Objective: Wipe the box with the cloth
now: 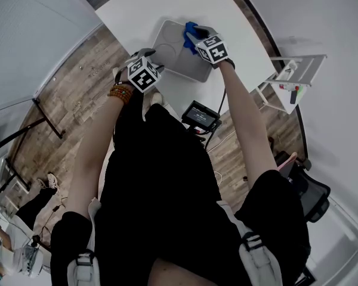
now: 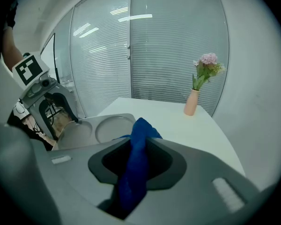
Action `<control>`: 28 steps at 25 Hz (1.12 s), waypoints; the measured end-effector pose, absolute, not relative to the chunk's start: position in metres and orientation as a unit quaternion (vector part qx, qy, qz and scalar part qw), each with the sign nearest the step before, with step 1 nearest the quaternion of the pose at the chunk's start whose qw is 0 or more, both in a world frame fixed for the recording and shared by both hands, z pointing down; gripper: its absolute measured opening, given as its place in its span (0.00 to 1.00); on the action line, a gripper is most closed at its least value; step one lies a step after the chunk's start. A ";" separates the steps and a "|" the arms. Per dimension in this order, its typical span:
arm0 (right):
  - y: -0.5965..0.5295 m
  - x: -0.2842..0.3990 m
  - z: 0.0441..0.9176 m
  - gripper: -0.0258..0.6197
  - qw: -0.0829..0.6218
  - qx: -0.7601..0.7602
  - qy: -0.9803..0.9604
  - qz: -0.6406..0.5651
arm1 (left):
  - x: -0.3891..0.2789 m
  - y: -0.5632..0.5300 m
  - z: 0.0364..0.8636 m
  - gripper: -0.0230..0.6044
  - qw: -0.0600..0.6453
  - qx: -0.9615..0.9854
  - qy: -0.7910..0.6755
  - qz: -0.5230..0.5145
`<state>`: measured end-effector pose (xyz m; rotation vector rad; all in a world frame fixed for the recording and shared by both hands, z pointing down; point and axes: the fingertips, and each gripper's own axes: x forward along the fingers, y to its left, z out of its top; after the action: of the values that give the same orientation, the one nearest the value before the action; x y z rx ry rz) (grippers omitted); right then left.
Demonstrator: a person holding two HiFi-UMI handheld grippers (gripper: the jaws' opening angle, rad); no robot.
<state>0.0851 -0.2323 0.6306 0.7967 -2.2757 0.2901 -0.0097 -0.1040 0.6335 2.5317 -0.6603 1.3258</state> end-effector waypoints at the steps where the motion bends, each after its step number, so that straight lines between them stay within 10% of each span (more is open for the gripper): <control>1: -0.231 0.084 0.630 0.21 0.350 0.301 -0.880 0.109 | -0.010 -0.104 0.633 0.66 0.104 0.858 -0.224 0.450; 28: -0.137 0.017 0.626 0.19 0.396 0.125 -0.910 0.001 | -0.015 -0.109 0.637 0.66 0.105 0.857 -0.225 0.451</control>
<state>0.0169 -0.1366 0.6265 0.3175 -2.3056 0.0013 -0.0148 -0.1088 0.6374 2.5267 -0.6642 1.3287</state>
